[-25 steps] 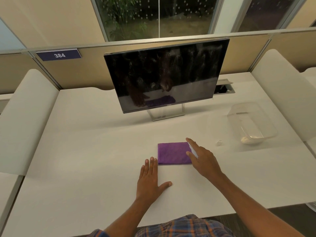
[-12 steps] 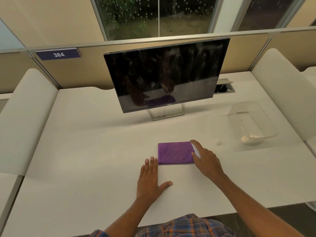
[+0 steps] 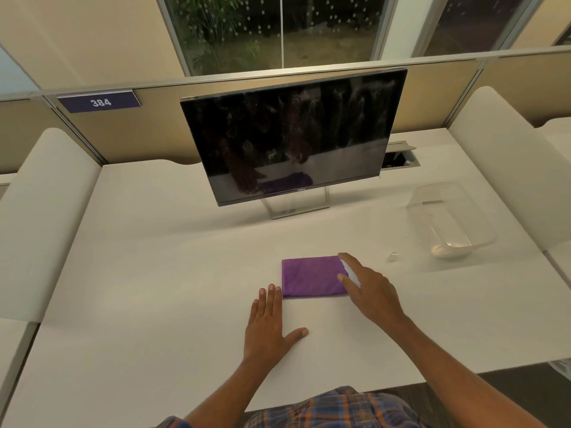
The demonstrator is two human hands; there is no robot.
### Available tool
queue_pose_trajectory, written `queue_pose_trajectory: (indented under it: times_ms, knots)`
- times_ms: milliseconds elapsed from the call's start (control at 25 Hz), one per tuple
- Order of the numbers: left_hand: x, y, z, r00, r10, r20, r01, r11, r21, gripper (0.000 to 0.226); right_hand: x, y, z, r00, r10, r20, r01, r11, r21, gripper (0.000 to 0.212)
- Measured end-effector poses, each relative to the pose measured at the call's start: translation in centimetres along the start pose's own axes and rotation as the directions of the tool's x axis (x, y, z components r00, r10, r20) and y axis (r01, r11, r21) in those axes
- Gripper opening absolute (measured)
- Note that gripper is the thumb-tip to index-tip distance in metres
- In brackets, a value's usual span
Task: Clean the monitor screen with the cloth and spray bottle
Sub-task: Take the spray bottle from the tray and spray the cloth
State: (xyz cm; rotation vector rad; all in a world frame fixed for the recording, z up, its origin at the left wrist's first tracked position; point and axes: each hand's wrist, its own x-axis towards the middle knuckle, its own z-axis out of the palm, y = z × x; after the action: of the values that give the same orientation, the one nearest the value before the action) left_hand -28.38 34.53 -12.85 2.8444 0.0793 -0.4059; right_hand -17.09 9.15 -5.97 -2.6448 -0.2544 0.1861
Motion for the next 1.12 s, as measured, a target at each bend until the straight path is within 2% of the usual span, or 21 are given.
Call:
queue_pose_trajectory:
  times_ms: [160, 280, 360, 480, 600, 800, 1000, 1120]
  knots:
    - [0.0, 0.2, -0.2, 1.0, -0.012, 0.01, 0.012, 1.0, -0.015, 0.122, -0.7, 0.4, 0.3, 1.0, -0.013, 0.018, 0.014, 0.999, -0.037, 0.043]
    - [0.0, 0.7, -0.5, 0.999, -0.043, 0.019, 0.044, 0.998, -0.034, 0.122, -0.9, 1.4, 0.3, 1.0, -0.012, 0.023, 0.013, 0.999, -0.05, 0.047]
    - [0.2, 1.1, -0.9, 0.997, -0.067, 0.026, 0.068, 0.996, -0.05, 0.12, -1.0, 2.3, -0.4, 1.0, -0.023, 0.009, 0.023, 1.0, 0.007, 0.05]
    - [0.5, 1.7, -1.6, 0.994, -0.111, 0.023, 0.113, 0.99, -0.087, 0.106, -1.0, 4.2, -1.6, 0.998, -0.062, -0.021, 0.064, 0.993, 0.094, 0.055]
    - [0.9, 2.6, -2.5, 0.981, -0.19, -0.042, 0.177, 0.961, -0.211, 0.079, -0.3, 6.7, -2.8, 0.998, 0.06, -0.029, -0.054, 0.983, 0.177, 0.055]
    - [2.2, 3.7, -4.6, 0.924, -0.353, -0.145, 0.277, 0.882, -0.381, 0.039, 0.6, 10.8, -4.6, 0.981, 0.183, -0.064, -0.159, 0.949, 0.274, 0.046]
    - [3.8, 5.1, -5.8, 0.829, -0.559, 0.001, 0.488, 0.724, -0.487, 0.027, 1.6, 13.8, -6.2, 0.962, 0.262, -0.078, -0.226, 0.923, 0.312, 0.04]
    - [4.5, 5.5, -5.7, 0.769, -0.636, 0.062, 0.554, 0.616, -0.559, 0.017, 2.1, 14.8, -6.5, 0.957, 0.281, -0.077, -0.244, 0.918, 0.311, 0.036]
